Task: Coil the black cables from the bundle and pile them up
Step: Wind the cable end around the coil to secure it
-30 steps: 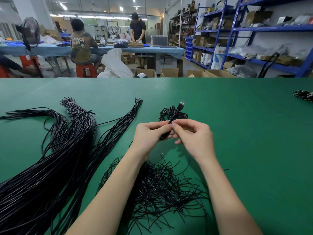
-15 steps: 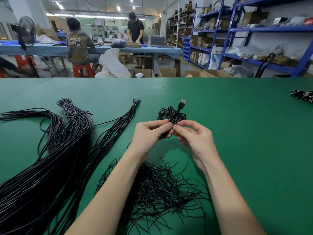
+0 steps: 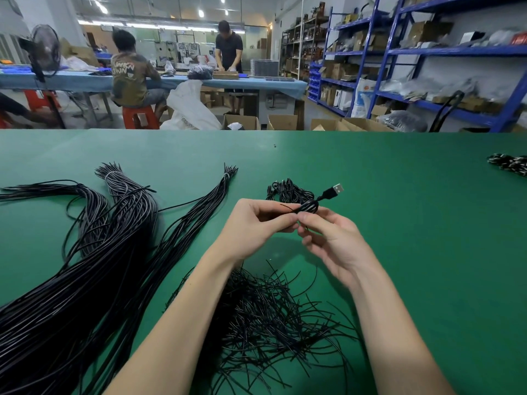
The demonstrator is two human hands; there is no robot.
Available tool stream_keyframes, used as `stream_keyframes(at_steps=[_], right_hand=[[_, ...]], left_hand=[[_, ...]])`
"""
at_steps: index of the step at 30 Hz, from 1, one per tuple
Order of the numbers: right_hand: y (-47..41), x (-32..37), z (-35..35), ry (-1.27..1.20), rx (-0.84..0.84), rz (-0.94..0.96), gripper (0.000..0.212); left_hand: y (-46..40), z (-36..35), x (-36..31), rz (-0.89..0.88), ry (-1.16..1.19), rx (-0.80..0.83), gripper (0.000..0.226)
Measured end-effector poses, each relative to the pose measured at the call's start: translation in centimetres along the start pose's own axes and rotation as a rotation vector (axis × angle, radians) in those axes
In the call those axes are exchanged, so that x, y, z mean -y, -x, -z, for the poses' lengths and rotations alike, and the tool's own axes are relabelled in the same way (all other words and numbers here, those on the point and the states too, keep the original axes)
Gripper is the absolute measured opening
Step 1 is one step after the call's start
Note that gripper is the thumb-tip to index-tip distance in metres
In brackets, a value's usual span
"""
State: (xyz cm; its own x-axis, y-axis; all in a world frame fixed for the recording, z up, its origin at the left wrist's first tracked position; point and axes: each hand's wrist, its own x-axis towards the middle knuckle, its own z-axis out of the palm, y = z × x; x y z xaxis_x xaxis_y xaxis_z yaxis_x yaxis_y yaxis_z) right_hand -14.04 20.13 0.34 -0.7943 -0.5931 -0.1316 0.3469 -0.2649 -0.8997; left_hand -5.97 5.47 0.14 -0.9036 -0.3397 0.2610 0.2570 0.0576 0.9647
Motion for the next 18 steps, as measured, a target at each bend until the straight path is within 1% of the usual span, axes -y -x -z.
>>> stream_keyframes(at_steps=[3, 5, 9, 12, 14, 16, 18], right_hand=[[-0.1, -0.1, -0.3, 0.030, -0.014, 0.060, 0.022], [-0.2, -0.3, -0.6, 0.046, -0.035, 0.104, 0.017], [-0.1, -0.4, -0.9, 0.077, -0.008, 0.124, 0.022], [0.1, 0.2, -0.3, 0.129, 0.061, 0.098, 0.032], [0.3, 0.5, 0.3, 0.183, 0.092, 0.080, 0.034], [0.6, 0.8, 0.5, 0.210, 0.127, 0.063, 0.035], [0.7, 1.1, 0.2, 0.162, 0.170, 0.042, 0.032]], left_hand=[[0.1, 0.2, -0.2, 0.009, 0.038, 0.052, 0.023], [0.0, 0.2, -0.2, 0.009, 0.041, 0.035, 0.021], [-0.1, 0.3, 0.1, 0.028, 0.073, -0.047, 0.013], [-0.1, 0.3, 0.4, 0.087, 0.148, -0.062, 0.014], [-0.1, 0.0, 0.6, 0.107, 0.184, -0.074, 0.014], [-0.3, -0.3, 0.4, 0.091, 0.169, -0.098, 0.012], [-0.5, -0.3, 0.0, 0.038, 0.130, -0.105, 0.012]])
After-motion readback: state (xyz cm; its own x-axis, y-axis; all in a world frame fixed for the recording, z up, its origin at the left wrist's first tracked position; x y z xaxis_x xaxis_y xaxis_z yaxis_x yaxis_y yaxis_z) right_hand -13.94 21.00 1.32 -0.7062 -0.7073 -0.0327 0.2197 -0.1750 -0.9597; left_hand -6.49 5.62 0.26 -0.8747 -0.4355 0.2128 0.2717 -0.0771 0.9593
